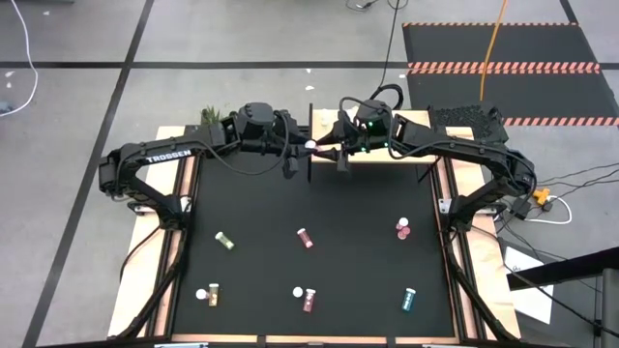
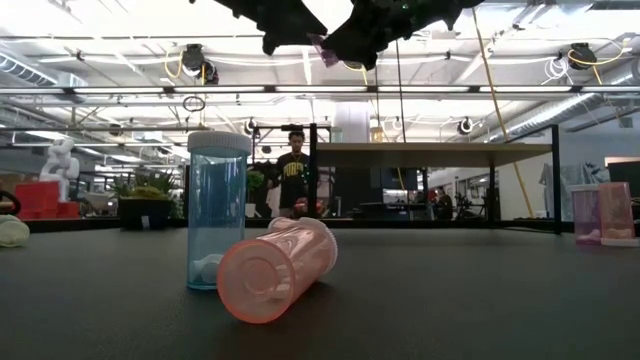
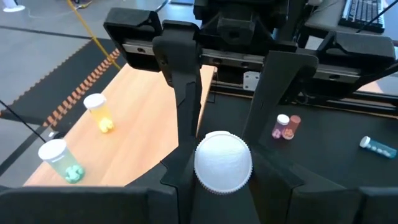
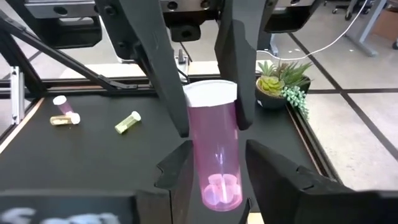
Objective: Pick and place medicine bottles onto shelf by color
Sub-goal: Put the left pink pill bottle on the shelf
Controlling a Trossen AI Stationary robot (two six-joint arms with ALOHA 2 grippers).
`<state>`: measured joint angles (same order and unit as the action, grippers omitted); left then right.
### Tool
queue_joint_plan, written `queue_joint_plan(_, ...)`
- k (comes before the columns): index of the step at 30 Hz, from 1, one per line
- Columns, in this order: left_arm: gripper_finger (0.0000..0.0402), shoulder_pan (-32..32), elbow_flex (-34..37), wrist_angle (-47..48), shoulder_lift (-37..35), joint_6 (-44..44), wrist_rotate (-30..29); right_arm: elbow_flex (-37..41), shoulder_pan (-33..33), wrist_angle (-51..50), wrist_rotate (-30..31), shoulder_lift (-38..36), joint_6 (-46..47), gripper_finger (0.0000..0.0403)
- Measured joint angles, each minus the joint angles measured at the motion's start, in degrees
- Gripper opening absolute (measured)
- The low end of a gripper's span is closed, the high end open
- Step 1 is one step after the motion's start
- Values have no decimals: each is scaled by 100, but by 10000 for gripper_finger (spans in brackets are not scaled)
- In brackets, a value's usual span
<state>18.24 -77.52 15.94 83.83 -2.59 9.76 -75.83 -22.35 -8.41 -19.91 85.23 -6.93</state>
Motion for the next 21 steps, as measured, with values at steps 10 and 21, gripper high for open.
queue_joint_plan(10, 124, 2, 0, 2, 0, 107, 50, 0, 0, -2, -28, 0, 38, 103)
queue_joint_plan(21, 215, 7, 1, -374, -241, 140, -900, 0, -260, 308, 56, 0, 353, 99)
